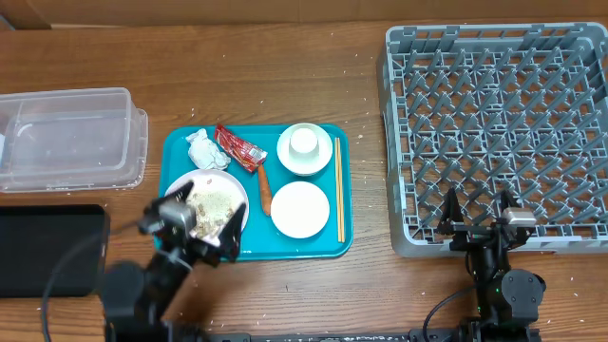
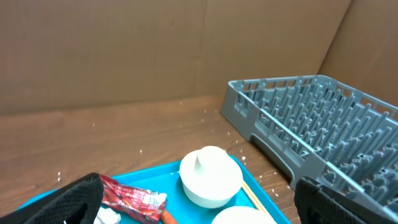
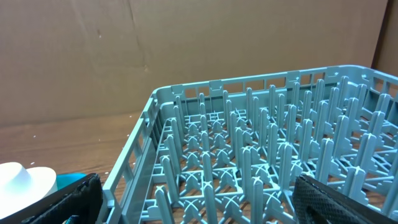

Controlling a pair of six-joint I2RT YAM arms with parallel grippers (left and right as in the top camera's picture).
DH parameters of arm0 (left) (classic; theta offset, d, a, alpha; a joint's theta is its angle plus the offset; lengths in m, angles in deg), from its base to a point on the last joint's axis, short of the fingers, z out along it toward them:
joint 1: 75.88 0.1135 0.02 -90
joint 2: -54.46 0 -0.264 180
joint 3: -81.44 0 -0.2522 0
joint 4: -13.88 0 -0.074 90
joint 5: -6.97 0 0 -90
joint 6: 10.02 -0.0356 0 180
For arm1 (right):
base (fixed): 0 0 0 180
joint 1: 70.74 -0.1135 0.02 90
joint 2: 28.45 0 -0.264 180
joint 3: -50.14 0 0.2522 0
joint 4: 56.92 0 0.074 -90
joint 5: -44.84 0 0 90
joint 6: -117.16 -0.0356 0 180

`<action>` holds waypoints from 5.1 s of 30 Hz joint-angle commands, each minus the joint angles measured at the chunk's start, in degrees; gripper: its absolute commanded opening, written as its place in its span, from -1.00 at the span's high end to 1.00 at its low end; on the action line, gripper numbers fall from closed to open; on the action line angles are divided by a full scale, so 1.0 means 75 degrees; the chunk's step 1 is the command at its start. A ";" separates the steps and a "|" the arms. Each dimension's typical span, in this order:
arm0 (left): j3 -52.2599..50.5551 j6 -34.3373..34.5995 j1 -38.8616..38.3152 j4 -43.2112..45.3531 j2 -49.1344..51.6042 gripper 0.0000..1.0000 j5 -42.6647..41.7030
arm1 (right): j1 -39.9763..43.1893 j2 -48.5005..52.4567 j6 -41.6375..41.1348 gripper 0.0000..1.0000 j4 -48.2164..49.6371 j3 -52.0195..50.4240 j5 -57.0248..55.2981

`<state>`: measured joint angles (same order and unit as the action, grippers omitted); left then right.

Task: Sort waste into correct bins and load items into the dishwasher
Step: 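Move the left gripper to the white plate rim and grasp it, then lift the white plate with the left gripper toward the left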

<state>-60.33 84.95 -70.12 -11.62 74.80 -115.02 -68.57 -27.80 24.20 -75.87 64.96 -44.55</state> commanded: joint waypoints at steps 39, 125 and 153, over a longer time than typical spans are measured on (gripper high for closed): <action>0.6956 0.3678 -0.2471 -0.7230 1.0182 -1.00 0.4004 | 0.0020 -0.0064 0.0029 -1.00 0.0052 -0.0079 -0.0073; 0.8518 0.3459 -0.2573 -0.8620 1.2371 0.92 0.5077 | 0.0020 -0.0064 0.0029 -1.00 0.0052 -0.0079 -0.0073; 0.9757 0.4415 -0.2451 -1.0483 1.2371 0.92 0.7149 | 0.0020 -0.0064 0.0029 -1.00 0.0052 -0.0079 -0.0073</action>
<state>8.73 116.29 -89.40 -89.26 167.12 -65.03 -68.57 -27.83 24.23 -75.82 64.96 -44.58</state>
